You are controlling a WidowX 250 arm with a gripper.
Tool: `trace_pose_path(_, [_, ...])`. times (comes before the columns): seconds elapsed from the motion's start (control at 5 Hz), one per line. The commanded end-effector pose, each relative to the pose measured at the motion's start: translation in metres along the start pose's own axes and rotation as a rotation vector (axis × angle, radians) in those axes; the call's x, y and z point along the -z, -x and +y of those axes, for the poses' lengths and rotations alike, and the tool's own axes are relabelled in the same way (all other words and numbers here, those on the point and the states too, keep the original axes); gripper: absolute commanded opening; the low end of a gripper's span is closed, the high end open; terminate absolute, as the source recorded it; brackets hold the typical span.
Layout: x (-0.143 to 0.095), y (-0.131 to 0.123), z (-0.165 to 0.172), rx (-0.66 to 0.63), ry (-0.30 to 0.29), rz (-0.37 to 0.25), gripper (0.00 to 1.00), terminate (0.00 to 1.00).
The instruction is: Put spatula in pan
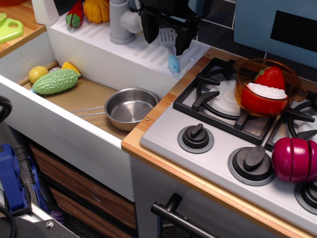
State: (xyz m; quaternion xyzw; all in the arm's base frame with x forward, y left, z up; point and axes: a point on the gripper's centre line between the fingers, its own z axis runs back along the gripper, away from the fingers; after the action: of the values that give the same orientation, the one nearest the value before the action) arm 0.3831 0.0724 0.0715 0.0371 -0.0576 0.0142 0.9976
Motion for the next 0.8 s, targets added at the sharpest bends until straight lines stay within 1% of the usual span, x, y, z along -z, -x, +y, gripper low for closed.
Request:
trace_pose_path(0.0, [0.000,0.000,0.000,0.000,0.000,0.000,1.00,0.00])
trace_pose_path(0.2, [0.001,-0.012,0.003,-0.119,-0.031,0.012,1.00,0.00])
trace_pose_path(0.4, [0.004,-0.020,0.006,-0.181,-0.059,-0.022,1.00,0.00])
trace_pose_path(0.6, [0.008,-0.026,0.011,-0.202,-0.047,-0.050,1.00,0.00])
